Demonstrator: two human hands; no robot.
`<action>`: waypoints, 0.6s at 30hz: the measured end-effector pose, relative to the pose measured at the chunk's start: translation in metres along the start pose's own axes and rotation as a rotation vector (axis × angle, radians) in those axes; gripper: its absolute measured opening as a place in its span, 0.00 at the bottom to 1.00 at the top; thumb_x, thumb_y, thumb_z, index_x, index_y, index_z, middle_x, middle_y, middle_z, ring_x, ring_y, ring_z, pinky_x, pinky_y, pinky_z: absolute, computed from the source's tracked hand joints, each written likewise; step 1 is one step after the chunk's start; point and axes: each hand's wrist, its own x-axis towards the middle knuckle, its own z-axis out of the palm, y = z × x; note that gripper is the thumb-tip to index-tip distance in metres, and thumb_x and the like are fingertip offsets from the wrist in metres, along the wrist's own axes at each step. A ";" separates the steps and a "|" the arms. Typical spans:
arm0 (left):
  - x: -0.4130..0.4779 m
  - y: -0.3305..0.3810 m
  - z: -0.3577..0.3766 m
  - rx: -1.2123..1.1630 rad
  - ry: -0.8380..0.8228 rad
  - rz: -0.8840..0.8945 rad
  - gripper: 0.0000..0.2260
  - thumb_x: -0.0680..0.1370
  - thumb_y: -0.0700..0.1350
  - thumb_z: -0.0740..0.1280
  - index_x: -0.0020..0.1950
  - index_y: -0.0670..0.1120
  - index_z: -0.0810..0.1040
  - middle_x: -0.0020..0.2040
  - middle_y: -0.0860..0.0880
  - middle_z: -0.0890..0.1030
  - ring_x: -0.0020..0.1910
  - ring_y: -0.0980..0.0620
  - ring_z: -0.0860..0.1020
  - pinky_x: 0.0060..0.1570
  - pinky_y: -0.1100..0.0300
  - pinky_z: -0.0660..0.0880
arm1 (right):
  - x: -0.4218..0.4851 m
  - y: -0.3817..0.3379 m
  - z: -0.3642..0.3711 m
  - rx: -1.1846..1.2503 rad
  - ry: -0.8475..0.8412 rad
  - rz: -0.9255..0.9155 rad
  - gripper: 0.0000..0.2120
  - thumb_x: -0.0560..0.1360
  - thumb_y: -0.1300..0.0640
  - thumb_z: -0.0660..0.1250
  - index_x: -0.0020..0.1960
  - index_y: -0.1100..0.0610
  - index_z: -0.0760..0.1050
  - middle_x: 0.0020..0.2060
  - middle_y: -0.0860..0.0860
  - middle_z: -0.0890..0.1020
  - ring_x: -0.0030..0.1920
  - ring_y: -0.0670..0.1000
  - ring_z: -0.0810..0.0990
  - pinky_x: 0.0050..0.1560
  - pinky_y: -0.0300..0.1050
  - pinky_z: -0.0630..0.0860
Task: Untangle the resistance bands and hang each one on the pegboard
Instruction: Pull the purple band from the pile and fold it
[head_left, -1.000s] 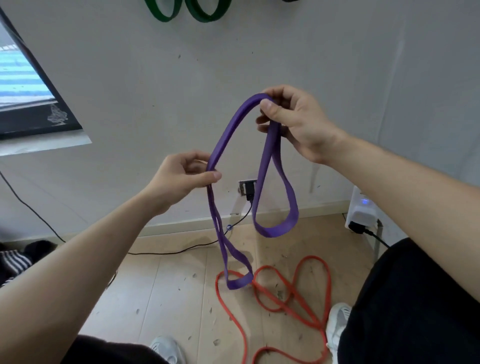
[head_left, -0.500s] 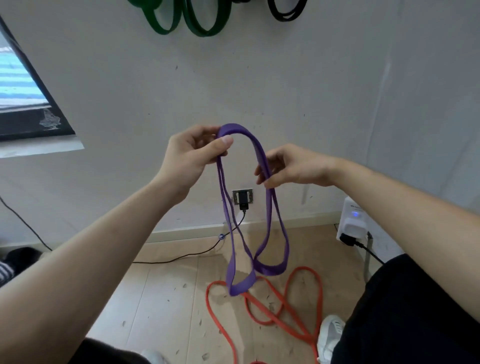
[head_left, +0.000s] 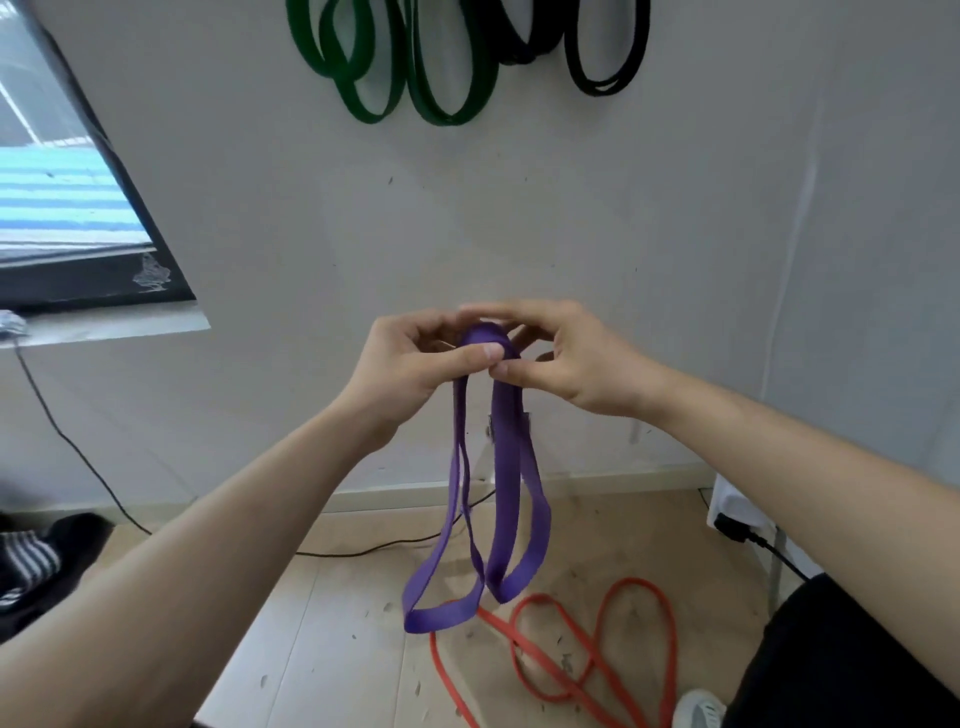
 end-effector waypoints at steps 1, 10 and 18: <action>-0.001 0.000 0.000 -0.018 -0.004 -0.007 0.10 0.72 0.39 0.77 0.52 0.41 0.85 0.45 0.46 0.88 0.45 0.53 0.85 0.45 0.65 0.77 | 0.001 -0.001 0.001 0.003 -0.012 -0.017 0.22 0.76 0.60 0.72 0.68 0.50 0.75 0.53 0.44 0.80 0.49 0.41 0.80 0.45 0.34 0.78; -0.004 -0.005 0.009 -0.094 0.012 -0.068 0.23 0.65 0.49 0.79 0.56 0.42 0.82 0.48 0.44 0.87 0.47 0.50 0.86 0.47 0.61 0.81 | 0.002 0.007 -0.007 0.062 0.086 0.013 0.14 0.74 0.57 0.74 0.59 0.56 0.82 0.50 0.56 0.81 0.51 0.57 0.82 0.44 0.54 0.84; -0.011 -0.032 0.038 -0.011 -0.195 -0.202 0.24 0.70 0.46 0.80 0.64 0.47 0.77 0.58 0.49 0.84 0.55 0.52 0.84 0.50 0.63 0.80 | -0.005 -0.003 -0.018 0.582 0.358 0.083 0.10 0.76 0.69 0.68 0.55 0.59 0.77 0.45 0.59 0.79 0.46 0.58 0.83 0.49 0.52 0.83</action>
